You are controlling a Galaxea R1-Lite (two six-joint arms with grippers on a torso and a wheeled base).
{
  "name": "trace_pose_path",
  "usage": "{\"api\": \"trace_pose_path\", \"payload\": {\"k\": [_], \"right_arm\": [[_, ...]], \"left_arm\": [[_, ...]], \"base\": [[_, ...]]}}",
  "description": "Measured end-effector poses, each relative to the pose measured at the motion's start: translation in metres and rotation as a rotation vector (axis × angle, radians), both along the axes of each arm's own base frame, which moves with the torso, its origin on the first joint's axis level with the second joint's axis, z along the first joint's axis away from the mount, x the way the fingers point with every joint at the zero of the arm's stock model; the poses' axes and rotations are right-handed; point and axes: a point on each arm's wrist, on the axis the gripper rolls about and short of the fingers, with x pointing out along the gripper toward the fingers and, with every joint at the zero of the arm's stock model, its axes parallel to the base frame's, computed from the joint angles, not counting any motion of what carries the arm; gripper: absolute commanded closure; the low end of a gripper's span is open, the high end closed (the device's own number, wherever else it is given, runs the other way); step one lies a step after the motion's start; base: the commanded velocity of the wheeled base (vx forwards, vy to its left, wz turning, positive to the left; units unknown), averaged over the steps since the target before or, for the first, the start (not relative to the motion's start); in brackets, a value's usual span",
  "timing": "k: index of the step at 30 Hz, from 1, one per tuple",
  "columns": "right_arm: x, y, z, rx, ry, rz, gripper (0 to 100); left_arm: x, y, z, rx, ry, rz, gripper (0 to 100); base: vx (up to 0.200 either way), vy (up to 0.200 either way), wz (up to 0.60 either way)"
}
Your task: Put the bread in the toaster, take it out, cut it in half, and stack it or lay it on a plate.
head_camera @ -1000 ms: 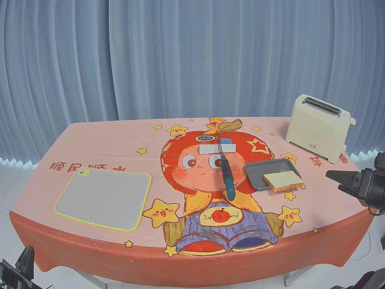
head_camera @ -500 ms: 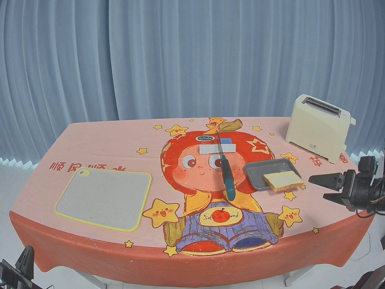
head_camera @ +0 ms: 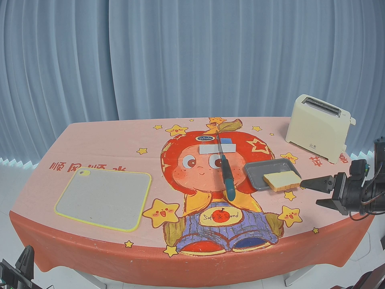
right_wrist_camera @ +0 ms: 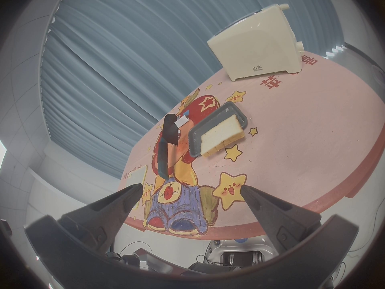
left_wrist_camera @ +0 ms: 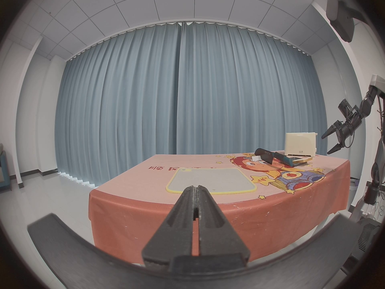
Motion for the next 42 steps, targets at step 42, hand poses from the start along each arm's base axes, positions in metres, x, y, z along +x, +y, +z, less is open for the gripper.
{"api": "trace_pose_path", "payload": {"k": [42], "right_arm": [[0.05, 0.011, -0.029, 0.168, 0.064, -0.077, 0]], "left_arm": [[0.0, 0.0, 0.0, 0.0, 0.0, 0.0, 100]], "base": [[0.0, 0.0, 0.0]]}}
